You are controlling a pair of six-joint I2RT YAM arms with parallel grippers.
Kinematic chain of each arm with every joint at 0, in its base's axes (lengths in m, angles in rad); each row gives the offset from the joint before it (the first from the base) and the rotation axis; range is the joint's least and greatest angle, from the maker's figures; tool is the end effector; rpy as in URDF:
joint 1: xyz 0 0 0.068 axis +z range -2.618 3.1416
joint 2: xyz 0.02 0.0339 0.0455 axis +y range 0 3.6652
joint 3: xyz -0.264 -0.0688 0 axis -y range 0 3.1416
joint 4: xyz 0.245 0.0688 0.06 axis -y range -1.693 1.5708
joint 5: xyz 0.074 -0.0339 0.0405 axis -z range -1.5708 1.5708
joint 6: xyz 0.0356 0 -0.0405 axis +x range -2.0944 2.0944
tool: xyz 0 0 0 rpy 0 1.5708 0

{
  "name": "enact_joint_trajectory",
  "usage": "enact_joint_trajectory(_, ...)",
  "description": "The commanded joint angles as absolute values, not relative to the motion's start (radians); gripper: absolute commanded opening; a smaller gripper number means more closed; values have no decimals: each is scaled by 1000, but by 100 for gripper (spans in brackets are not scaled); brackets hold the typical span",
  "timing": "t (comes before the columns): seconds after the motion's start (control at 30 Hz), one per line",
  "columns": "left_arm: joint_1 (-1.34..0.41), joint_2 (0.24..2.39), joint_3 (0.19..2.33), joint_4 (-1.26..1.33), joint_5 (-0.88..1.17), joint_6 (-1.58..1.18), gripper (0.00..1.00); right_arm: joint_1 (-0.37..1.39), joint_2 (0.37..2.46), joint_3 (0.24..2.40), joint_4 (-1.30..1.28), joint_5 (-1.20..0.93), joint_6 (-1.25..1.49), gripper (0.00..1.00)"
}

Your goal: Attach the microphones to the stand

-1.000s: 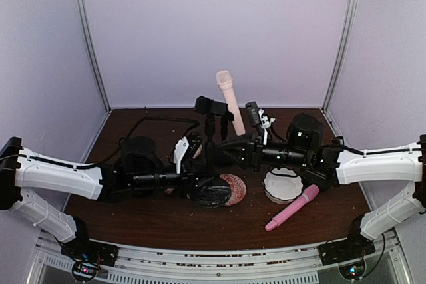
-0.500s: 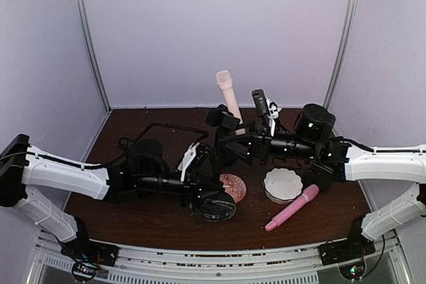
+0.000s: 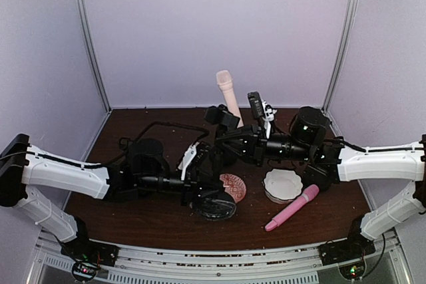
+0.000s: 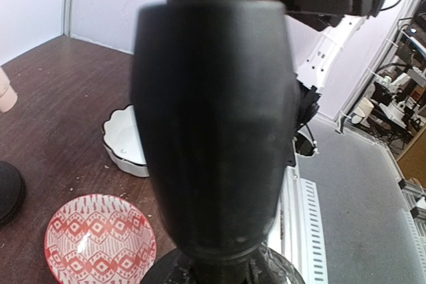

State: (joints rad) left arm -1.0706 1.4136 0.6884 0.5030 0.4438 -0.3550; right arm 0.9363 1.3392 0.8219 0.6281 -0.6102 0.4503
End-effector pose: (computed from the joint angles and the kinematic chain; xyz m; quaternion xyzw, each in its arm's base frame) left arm 0.1330 -0.2753 0.2332 0.3956 0.6656 -0.5283 0.3483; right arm 0.1641 0.2574 0.3128 -0.3703 0.5635 0.6083 0.4187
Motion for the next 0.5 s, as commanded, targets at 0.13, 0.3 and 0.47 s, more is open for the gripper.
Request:
enact_joint_trajectory(0.13, -1076, 1318, 691, 606, 213, -319, 0, 968, 1361, 806, 507, -407, 468, 14)
enact_joint_trajectory(0.3, -1075, 1307, 680, 615, 159, -313, 0, 995, 1392, 835, 438, -347, 463, 18)
enact_joint_trajectory(0.47, -1075, 1308, 681, 614, 145, -314, 0, 1003, 1408, 853, 415, -334, 474, 21)
